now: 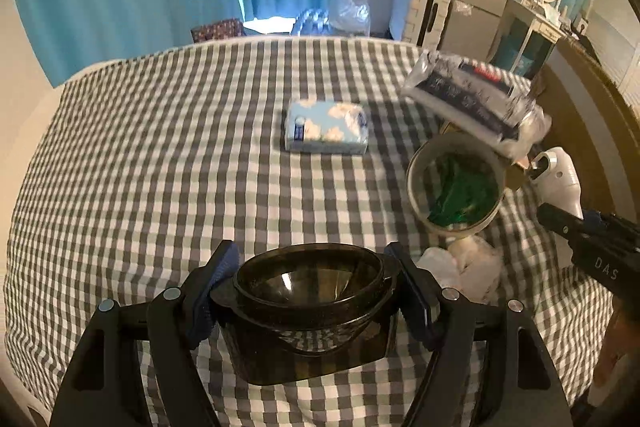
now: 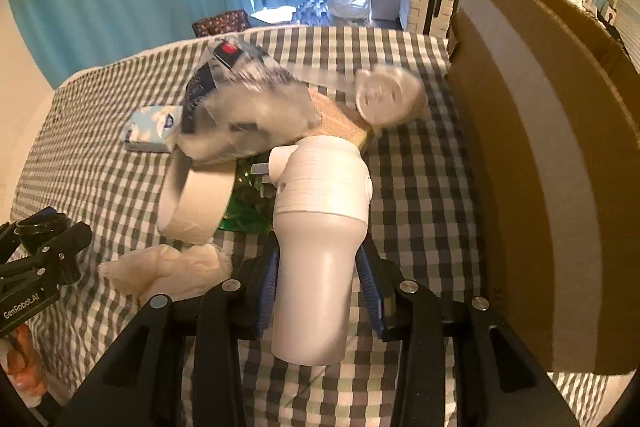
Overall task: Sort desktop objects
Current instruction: 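Grasp the black bowl with the left tool while the right tool grasps the white cup, then lift the black bowl and white cup and carry them toward the cardboard box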
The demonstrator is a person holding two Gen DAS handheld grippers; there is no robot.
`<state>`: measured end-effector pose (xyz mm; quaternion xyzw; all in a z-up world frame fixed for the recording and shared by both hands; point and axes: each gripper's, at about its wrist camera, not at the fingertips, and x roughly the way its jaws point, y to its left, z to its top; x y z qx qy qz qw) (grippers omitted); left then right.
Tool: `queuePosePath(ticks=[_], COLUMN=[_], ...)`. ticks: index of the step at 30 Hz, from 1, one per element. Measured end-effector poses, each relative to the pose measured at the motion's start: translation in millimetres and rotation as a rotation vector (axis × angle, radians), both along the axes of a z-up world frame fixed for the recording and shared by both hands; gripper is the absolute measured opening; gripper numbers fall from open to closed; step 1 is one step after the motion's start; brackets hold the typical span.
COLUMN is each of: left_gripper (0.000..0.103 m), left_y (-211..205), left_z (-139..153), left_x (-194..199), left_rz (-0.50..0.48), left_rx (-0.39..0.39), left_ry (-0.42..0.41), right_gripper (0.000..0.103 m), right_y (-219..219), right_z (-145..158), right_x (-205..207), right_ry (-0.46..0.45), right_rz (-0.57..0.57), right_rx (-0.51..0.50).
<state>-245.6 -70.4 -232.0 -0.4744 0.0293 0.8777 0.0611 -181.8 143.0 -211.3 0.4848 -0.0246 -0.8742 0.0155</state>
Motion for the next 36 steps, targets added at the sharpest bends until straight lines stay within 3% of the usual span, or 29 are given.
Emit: queuePosePath(ticks=[10, 20, 24, 36], left_gripper=[0.076, 0.076, 0.076, 0.076], left_y=[11.0, 16.1, 18.8, 19.7], left_z=[49.2, 106.9, 130.3, 194.6], left_x=[41.8, 68.1, 82.9, 121.4], left_rz=[0.032, 0.022, 0.034, 0.027], left_rx=[0.018, 0.035, 0.0, 0.056], left_ry=[0.096, 0.228, 0.296, 0.423], right_gripper=[0.037, 0.037, 0.037, 0.037], right_y=[24.8, 6.4, -4.3, -8.5], right_z=[36.5, 86.2, 108.1, 176.9], right_x=[14.1, 40.5, 49.7, 98.7], right_ry=[0.071, 0.181, 0.231, 0.376], right_rz=[0.002, 0.018, 0.034, 0.053], right_rx=[0.015, 0.005, 0.011, 0.02])
